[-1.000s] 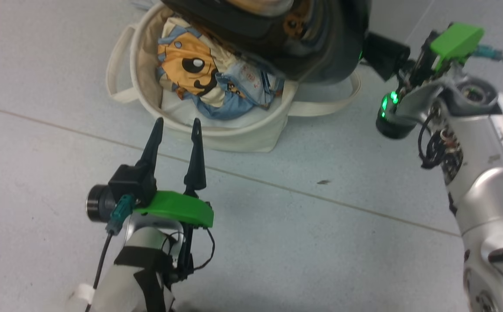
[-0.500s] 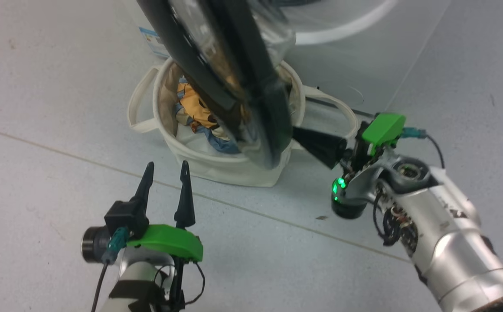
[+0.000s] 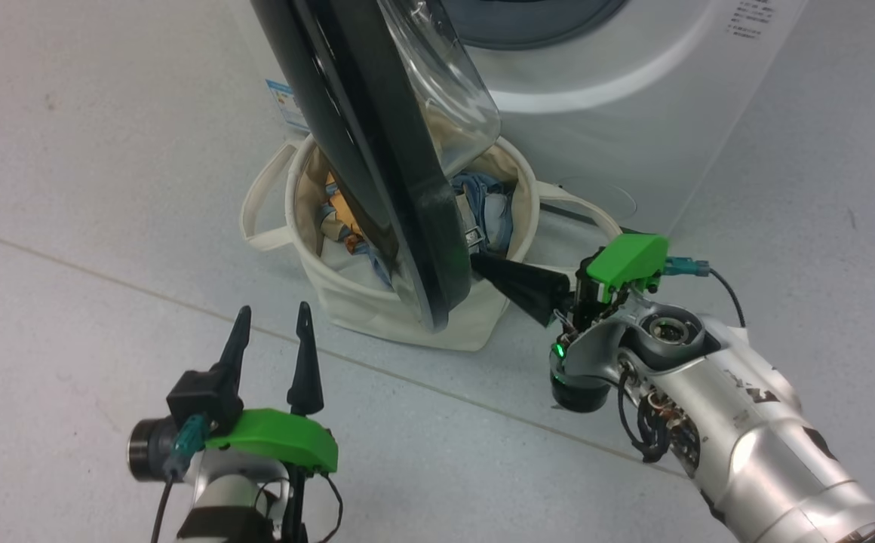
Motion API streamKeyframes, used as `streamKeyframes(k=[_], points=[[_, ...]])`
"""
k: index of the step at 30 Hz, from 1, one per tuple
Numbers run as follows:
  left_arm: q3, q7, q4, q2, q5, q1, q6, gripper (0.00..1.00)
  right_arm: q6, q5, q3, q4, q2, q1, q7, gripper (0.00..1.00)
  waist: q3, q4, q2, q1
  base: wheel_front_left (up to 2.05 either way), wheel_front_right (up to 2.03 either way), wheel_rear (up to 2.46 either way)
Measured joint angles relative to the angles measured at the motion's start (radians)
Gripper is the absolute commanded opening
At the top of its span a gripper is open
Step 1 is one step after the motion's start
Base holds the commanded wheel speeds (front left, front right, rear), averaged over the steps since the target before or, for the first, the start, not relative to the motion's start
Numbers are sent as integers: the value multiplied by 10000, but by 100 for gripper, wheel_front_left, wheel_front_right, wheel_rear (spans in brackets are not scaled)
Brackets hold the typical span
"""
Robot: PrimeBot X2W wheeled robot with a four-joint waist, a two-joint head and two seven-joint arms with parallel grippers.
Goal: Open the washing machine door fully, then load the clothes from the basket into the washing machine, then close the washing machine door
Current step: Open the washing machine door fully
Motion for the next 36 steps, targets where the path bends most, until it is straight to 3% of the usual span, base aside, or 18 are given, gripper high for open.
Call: streamKeyframes(k=[4,11,12,13,14,15,18,21,24,29,31,32,33,34,36], points=[[69,0,17,0,88,54,-92,100,-2,-594,-410,-56,-48,21,-700,0,-200,-49,-1,0,0,0,0],[222,0,73,15,284,471,-203,100,0,-4826,-232,-2823,-1001,1413,-4529,0,-898,-405,-1,-1,0,0,0],[222,0,73,15,284,471,-203,100,0,-4826,-232,-2823,-1001,1413,-4529,0,-898,-405,-1,-1,0,0,0],[288,0,75,17,351,567,-265,100,0,-6464,240,-3411,-1407,1806,-6069,0,-1055,-570,-1,0,0,0,0],[313,0,75,17,353,598,-267,100,0,-7166,428,-3544,-1618,1959,-6830,0,-1144,-649,-1,0,0,0,0],[313,0,75,17,353,598,-267,100,0,-7166,428,-3544,-1618,1959,-6830,0,-1144,-649,-1,0,0,0,0],[360,0,73,23,424,704,-341,100,0,-8803,504,-3747,-2056,2451,-7683,0,-1416,-886,-1,-1,0,0,0],[433,0,69,31,504,940,-408,100,0,-11093,-627,-4326,-2034,3213,-7695,0,-1617,-1184,0,-1,0,0,0],[523,0,63,31,610,1111,-445,100,0,-12918,-1799,-5070,-1674,4222,-7699,0,-1779,-1485,-1,-1,0,0,0],[677,0,-33,36,677,1220,-529,100,0,-14655,-2688,-5935,-782,6061,-7697,0,-1933,-1958,-1,-1,0,0,0],[717,0,-40,36,702,1229,-545,100,0,-15392,-3116,-6117,-679,6391,-7697,30,-1949,-2115,0,-1,0,0,0],[731,0,-40,36,706,1237,-575,100,0,-15655,-3310,-6105,-596,6486,-7697,75,-1954,-2182,-1,-1,0,0,0],[738,0,-38,36,708,1240,-577,100,0,-15879,-3463,-6069,-543,6586,-7697,93,-1963,-2235,-1,0,0,0,0],[740,0,-36,36,719,1241,-577,100,0,-16136,-3590,-6038,-483,6689,-7697,100,-1977,-2274,-1,0,0,0,0],[765,0,-38,36,723,1248,-604,100,0,-16782,-3904,-6023,-357,6908,-7697,100,-1998,-2332,-1,-1,0,0,0]])
